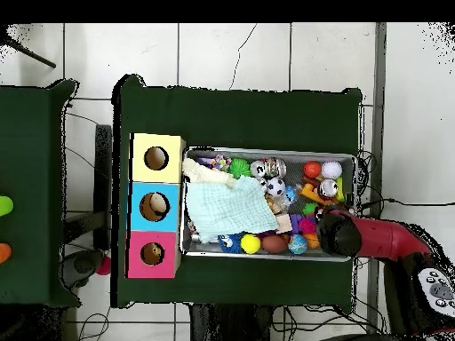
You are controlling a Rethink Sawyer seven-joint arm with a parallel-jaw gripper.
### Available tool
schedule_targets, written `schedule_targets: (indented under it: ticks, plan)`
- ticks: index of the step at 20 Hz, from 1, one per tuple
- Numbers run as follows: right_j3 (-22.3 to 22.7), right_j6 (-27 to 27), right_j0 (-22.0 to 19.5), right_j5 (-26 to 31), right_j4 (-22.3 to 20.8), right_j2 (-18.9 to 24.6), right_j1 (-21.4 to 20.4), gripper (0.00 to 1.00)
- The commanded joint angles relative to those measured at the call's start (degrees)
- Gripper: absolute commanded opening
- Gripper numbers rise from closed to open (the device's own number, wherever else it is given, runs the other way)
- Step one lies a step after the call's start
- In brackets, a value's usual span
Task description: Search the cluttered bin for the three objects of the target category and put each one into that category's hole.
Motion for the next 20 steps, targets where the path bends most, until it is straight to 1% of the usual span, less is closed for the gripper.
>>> schedule_targets:
  ticks: [1, 4, 9, 12, 16, 20]
  plan:
    - [5.2, -2.0, -2.3, 4.5, 2.7, 9.5, 2.9, 0.0]
    - [6.8, -1.8, -3.3, 7.4, 5.0, 10.9, 1.6, 0.0]
    - [8.7, -0.9, -4.2, 9.2, 7.5, 12.2, 0.2, 0.0]
    - [10.8, -0.9, -5.5, 11.7, 10.7, 14.2, -1.3, 0.0]
    - [13.3, 0.4, -7.1, 12.0, 14.0, 16.7, -2.6, 0.0]
    - [14.7, 0.6, -7.6, 11.7, 15.3, 17.5, -3.2, 0.0]
